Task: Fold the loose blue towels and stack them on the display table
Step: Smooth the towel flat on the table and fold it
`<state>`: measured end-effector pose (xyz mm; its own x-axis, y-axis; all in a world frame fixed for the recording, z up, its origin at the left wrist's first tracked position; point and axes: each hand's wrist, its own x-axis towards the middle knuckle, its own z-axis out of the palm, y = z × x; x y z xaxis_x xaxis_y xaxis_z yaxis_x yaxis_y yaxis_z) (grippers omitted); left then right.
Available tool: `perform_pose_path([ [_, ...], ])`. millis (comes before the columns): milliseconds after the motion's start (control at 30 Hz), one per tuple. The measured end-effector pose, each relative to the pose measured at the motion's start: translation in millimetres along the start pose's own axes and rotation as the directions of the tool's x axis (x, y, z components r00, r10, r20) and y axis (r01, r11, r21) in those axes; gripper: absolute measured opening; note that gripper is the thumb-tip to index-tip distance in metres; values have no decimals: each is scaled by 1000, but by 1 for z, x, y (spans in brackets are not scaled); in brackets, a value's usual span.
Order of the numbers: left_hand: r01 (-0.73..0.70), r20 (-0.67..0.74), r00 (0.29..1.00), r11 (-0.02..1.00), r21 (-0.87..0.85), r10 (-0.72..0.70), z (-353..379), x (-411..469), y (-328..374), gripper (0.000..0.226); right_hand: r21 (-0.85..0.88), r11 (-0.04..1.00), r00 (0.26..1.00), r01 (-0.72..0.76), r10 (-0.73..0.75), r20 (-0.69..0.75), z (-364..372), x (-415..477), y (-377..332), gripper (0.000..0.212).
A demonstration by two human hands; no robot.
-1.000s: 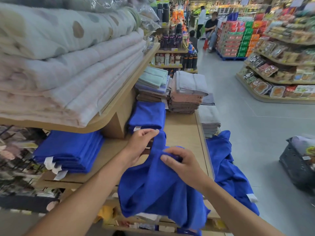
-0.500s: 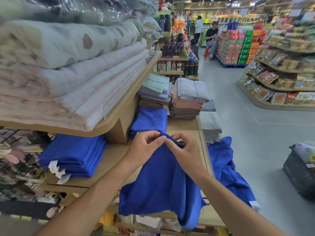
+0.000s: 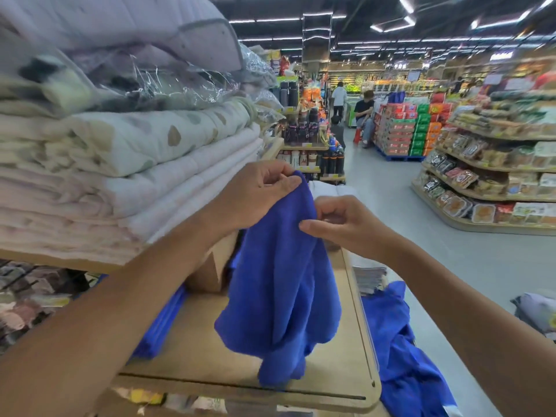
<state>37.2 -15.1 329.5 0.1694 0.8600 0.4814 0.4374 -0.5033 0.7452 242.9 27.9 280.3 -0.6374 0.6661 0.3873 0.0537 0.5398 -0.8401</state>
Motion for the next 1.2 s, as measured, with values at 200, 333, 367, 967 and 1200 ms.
perform_pose_path([
  [200, -66, -29, 997, 984, 166, 72, -33, 35, 33, 16, -159, 986, 993, -47, 64, 100, -27, 11, -26, 55],
  [333, -61, -149, 985, 985, 163, 85, -54, 54, 40, 15, -295, 950, 979, -101, 148, 141, -38, 7, -27, 95],
  [367, -50, -182, 980, 987, 154, 79, -60, 57, 40, 13, -312, 944, 976, -112, 163, 144, -40, 6, -27, 99],
  [967, -54, -367, 924, 986, 160, 110, -88, 67, 21, 17, -396, 865, 951, -308, 296, -92, -120, -41, -17, 47],
  [1200, -50, -407, 909, 992, 116, 94, -82, 60, 10, 18, -316, 885, 940, -341, 317, -127, -143, -50, -22, 15],
])
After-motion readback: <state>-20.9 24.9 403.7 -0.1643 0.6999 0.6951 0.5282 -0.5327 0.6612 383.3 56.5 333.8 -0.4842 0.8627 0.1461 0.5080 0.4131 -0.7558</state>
